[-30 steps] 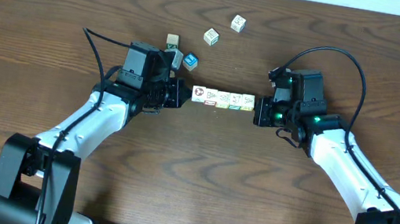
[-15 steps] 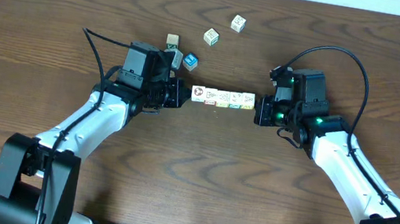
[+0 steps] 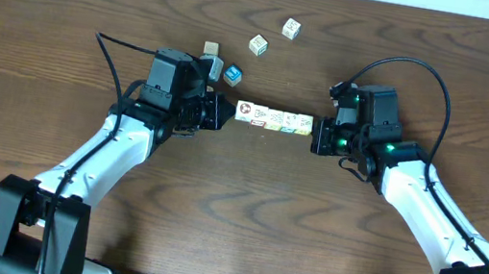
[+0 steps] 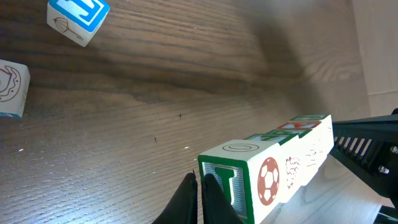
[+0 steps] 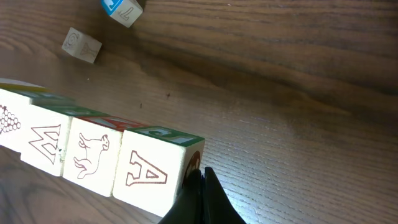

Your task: Lift 5 blocks

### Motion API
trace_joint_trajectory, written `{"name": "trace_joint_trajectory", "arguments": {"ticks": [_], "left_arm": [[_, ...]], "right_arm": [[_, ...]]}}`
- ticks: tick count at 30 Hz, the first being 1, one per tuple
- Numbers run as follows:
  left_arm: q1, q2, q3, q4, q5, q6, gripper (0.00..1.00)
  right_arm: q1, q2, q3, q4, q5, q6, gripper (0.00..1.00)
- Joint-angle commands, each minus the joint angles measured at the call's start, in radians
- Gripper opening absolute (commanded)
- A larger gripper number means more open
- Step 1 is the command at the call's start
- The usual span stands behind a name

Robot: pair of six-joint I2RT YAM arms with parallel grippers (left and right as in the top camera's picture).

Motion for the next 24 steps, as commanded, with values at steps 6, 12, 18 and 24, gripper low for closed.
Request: {"name": "trace_joint_trajectory", "arguments": {"ticks": [6, 12, 18, 24], "left_arm": [[-0.051, -0.013, 0.037, 0.012, 0.153, -0.010, 0.07], [-0.051, -0.013, 0.037, 0.012, 0.153, -0.010, 0.07], [-0.051, -0.013, 0.037, 0.013, 0.153, -0.027, 0.07], [-0.051, -0.019, 0.037, 0.012, 0.153, -0.032, 0.07]], "right_arm": [[0.045, -0.072, 0.029, 0.017, -0.223, 0.013, 0.01], [0.045, -0.095, 0.029, 0.018, -0.223, 0.013, 0.01], [0.045, -0.095, 0.030, 0.012, -0.223, 0.013, 0.01], [0.045, -0.095, 0.030, 0.008, -0.206, 0.012, 0.01]]}}
